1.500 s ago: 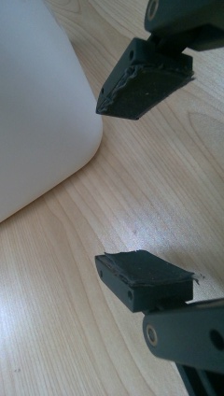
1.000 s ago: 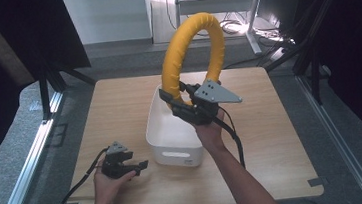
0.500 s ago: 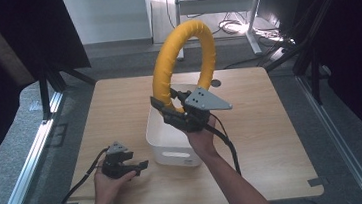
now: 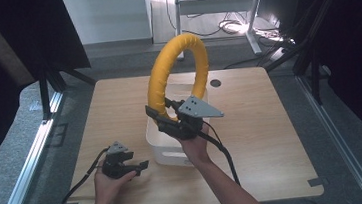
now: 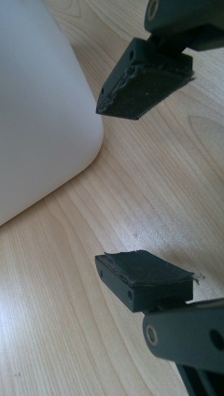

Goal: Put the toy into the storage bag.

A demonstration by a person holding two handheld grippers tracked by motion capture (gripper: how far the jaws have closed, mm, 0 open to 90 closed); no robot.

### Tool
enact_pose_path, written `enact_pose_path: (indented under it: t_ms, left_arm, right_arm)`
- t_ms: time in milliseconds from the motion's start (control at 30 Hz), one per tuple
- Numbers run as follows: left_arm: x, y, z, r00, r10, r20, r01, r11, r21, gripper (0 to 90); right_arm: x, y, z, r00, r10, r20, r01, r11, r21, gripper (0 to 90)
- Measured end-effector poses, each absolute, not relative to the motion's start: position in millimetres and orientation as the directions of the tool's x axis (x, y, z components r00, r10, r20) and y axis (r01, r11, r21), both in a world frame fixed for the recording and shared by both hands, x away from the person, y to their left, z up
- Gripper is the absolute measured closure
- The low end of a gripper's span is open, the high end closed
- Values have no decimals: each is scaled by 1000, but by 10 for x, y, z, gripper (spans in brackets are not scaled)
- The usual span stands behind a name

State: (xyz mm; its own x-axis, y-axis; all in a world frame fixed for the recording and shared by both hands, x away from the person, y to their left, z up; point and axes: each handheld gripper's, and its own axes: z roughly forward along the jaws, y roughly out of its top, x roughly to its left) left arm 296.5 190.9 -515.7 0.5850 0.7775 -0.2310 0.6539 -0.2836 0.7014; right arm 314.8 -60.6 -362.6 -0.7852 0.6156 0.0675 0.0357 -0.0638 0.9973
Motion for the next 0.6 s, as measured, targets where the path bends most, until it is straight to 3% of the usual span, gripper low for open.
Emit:
enact_pose_path:
  t_ms: [600]
  left_arm:
    - [2963, 1903, -5155, 587, 776, -230, 653, -286, 701, 241]
  right_arm:
    - [3092, -458, -3820, -769, 630, 107, 66, -87, 994, 506]
